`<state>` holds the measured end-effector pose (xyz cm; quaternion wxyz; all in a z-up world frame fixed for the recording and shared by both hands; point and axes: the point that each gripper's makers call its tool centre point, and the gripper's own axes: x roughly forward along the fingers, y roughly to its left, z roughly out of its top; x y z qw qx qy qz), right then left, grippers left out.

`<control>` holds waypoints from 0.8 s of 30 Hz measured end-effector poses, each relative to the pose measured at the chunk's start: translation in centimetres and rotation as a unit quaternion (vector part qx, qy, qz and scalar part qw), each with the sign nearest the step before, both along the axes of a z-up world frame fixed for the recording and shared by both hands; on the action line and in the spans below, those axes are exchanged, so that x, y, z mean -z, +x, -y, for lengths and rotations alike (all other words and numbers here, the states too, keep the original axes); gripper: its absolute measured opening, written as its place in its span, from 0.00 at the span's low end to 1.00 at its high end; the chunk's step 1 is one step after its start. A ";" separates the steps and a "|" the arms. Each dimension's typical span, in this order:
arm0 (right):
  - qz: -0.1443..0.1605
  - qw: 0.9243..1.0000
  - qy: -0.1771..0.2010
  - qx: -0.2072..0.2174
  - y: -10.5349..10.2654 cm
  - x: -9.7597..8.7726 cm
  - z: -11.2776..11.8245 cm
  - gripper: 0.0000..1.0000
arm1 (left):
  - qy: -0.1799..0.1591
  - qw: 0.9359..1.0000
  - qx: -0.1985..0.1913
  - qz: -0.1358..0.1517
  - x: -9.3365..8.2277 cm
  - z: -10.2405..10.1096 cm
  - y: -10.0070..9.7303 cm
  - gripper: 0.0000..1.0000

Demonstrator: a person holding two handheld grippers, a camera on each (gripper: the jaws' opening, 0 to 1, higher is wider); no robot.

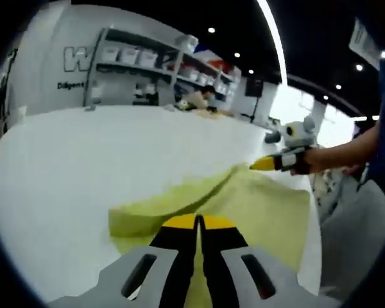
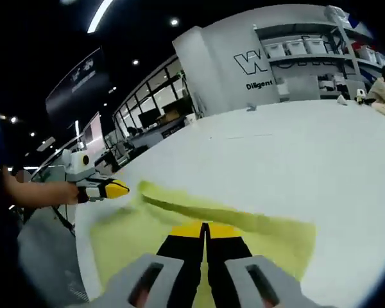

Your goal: Fold the garment on the visible template until the final outline fits inside the template.

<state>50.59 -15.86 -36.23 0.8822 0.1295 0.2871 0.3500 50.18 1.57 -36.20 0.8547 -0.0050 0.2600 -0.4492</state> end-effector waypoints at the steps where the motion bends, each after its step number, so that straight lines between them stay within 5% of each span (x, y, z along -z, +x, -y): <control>1: 0.002 1.000 -0.013 -0.005 0.3 0.3 -0.3 0.00 | 0.016 1.000 -0.009 0.011 0.4 0.0 0.8 0.03; 2: 0.004 1.000 -0.025 -0.010 0.7 0.6 -0.6 0.00 | 0.032 0.999 -0.019 0.021 0.9 0.0 1.5 0.03; 4: -0.022 1.000 0.003 -0.014 1.9 1.4 -1.8 0.00 | -0.004 0.999 -0.047 -0.017 1.6 0.9 2.9 0.03; 7: -0.004 0.999 -0.031 0.006 3.8 1.8 -2.5 0.00 | 0.042 0.992 -0.115 -0.005 2.7 -0.4 5.1 0.03; 8: 0.012 0.999 -0.047 0.021 4.4 1.6 -2.2 0.00 | 0.059 0.985 -0.159 0.018 2.7 -1.6 6.5 0.04; 9: 0.055 0.991 -0.094 0.079 6.3 1.3 -0.2 0.00 | 0.054 0.976 -0.211 0.017 2.5 -2.9 7.5 0.05; 10: 0.058 0.985 -0.110 0.122 7.1 1.1 1.2 0.00 | 0.037 0.970 -0.238 0.019 1.9 -3.5 8.0 0.06; 11: 0.051 0.980 -0.105 0.161 7.6 0.8 2.4 0.00 | 0.022 0.963 -0.266 0.024 1.2 -4.2 8.6 0.07; 12: 0.047 0.977 -0.062 0.197 8.2 0.0 3.4 0.00 | 0.007 0.958 -0.286 0.030 0.5 -4.8 8.9 0.07; 13: 0.051 0.979 -0.036 0.196 8.2 -0.6 3.3 0.00 | -0.010 0.954 -0.297 0.037 -0.5 -5.3 9.1 0.07; 16: 0.067 0.985 -0.054 0.147 6.9 -1.4 3.4 0.00 | -0.016 0.957 -0.285 0.053 -1.9 -6.0 8.8 0.08; 20: 0.068 0.988 0.006 0.141 3.6 -3.1 4.3 0.00 | -0.051 0.961 -0.265 0.054 -3.1 -7.3 7.5 0.14; 24: 0.065 0.989 0.006 0.133 0.9 -3.2 6.0 0.02 | -0.061 0.969 -0.233 0.051 -3.9 -7.1 5.2 0.19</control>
